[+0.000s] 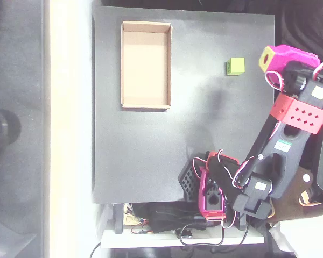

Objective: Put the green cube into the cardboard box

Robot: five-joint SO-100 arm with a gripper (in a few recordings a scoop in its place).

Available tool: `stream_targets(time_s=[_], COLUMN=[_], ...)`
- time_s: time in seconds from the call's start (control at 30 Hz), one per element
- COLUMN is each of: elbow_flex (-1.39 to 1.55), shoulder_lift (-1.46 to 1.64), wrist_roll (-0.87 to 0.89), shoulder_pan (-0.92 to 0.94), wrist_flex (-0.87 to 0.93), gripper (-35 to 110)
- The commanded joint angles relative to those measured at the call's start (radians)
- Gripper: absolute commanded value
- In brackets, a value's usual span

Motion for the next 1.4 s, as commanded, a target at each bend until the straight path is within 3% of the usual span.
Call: stream_targets(time_s=[0.0,0.43,1.1,1.37], elbow_flex=[-0.029,-0.015,-0.032,-0.032], shoulder_lift=[0.008,-0.041,-0.330,-0.403], wrist_roll=[0.000,0.000,0.000,0.000], shoulder_pan=[0.003,-0.012,-0.155,-0.150], wrist_flex=[0.005,0.005,0.000,-0.080], gripper=[2,27,28,30])
